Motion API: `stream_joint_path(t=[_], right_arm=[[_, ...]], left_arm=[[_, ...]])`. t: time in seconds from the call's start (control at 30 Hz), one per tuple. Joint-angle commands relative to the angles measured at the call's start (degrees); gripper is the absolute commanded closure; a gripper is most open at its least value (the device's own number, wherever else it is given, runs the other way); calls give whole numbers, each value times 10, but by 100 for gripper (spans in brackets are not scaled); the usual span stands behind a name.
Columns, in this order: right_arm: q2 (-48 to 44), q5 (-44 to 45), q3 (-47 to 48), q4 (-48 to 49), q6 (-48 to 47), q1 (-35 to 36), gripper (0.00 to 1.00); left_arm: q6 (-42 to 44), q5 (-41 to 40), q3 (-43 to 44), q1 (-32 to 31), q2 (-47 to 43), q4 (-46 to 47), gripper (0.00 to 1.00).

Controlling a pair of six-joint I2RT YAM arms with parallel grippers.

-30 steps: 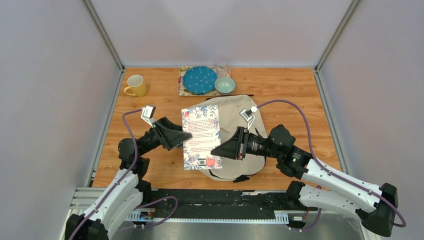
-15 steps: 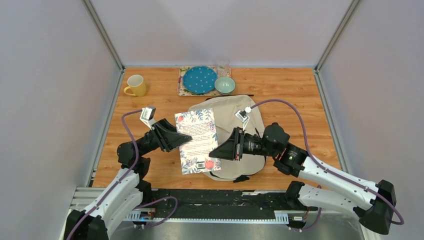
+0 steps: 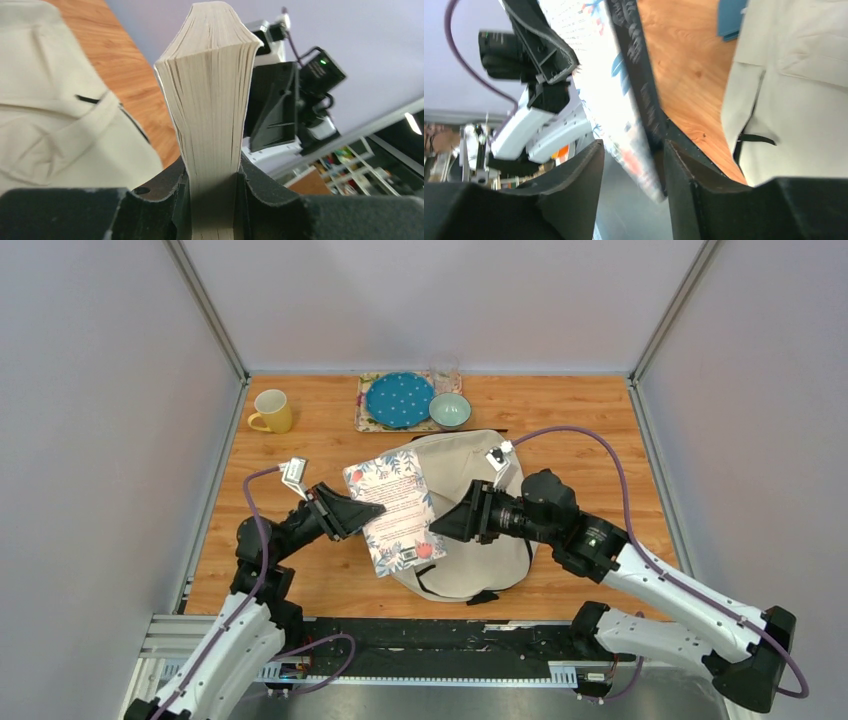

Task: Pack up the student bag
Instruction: Pick up the book from the center of the board.

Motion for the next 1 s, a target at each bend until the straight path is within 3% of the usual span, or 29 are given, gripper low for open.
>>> stream_joint_path(t=[0.0, 0.13, 0.4, 0.7, 0.8, 0.87, 0.97], right_arm=[[-53, 101, 7, -34, 37, -6, 47], [-114, 149, -66, -41, 92, -6, 45], [-153, 93, -218, 106, 187, -2, 45], [-98, 128, -241, 231, 205, 26, 45], [-77, 135, -234, 263, 200, 31, 40], [-58, 136, -224, 274, 196, 31, 31], [-30, 123, -212, 300, 196, 34, 30]], left_arm=[[111, -173, 10, 4, -64, -178, 100], [65, -245, -47, 4, -117, -138, 100], [-32, -296, -126, 5, -118, 38, 100], [-66, -330, -130, 3, -121, 109, 100], [-74, -328, -128, 4, -121, 107, 100], [-77, -330, -132, 4, -123, 107, 100], [-83, -337, -137, 3, -125, 108, 100]])
